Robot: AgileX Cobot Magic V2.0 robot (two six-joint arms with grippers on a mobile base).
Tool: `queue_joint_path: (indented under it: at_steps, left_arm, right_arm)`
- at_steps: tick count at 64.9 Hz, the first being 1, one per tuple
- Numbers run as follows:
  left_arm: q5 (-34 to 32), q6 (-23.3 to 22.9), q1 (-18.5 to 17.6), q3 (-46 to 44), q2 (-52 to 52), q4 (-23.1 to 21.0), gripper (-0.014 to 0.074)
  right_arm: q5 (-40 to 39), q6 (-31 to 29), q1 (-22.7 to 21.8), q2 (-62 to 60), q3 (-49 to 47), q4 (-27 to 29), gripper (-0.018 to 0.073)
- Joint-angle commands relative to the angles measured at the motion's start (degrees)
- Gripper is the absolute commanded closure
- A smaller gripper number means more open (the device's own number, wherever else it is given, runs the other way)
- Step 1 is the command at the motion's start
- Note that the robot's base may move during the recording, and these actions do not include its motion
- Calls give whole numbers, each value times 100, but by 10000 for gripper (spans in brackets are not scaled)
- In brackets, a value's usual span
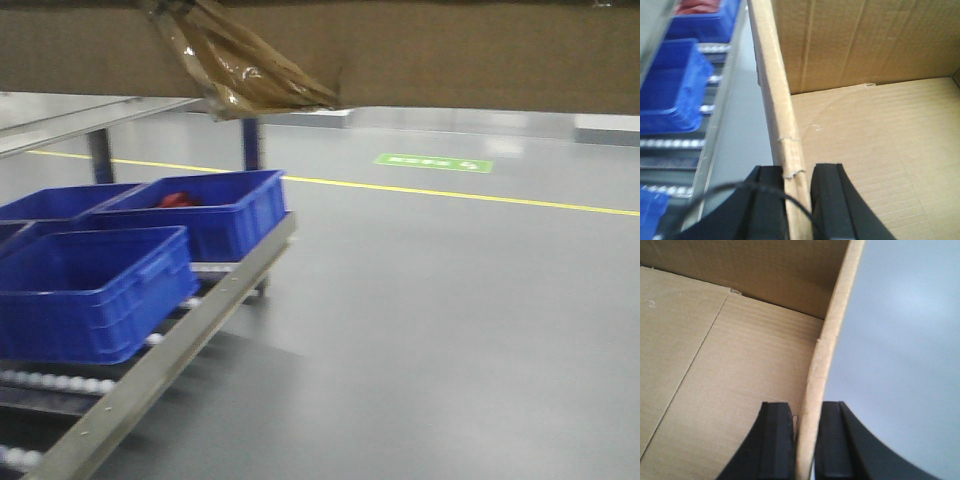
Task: Grab carton from right shelf to conveyor
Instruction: 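Hold the box with both grippers while the base drives away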
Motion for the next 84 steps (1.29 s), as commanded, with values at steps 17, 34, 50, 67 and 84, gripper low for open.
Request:
queue_joint_path:
  at_steps: [17,34,50,67,84]
  left_arm:
    - [-419,60,-79,-17,-53,-224,617]
    - [-419,60,-79,-17,-53,-224,617]
    - [-419,60,-79,-17,-53,-224,617]
    - [-419,60,-79,-17,-53,-224,617]
    - [-419,60,-79,-17,-53,-224,617]
  right_arm:
    - [-234,-140,60,-89,-38,419,627]
    - [-234,-140,60,-89,-38,419,627]
    - [-234,-140,60,-89,-38,419,627]
    - [-234,-140,60,-89,-38,419,627]
    - [-234,-140,60,-89,-38,419,627]
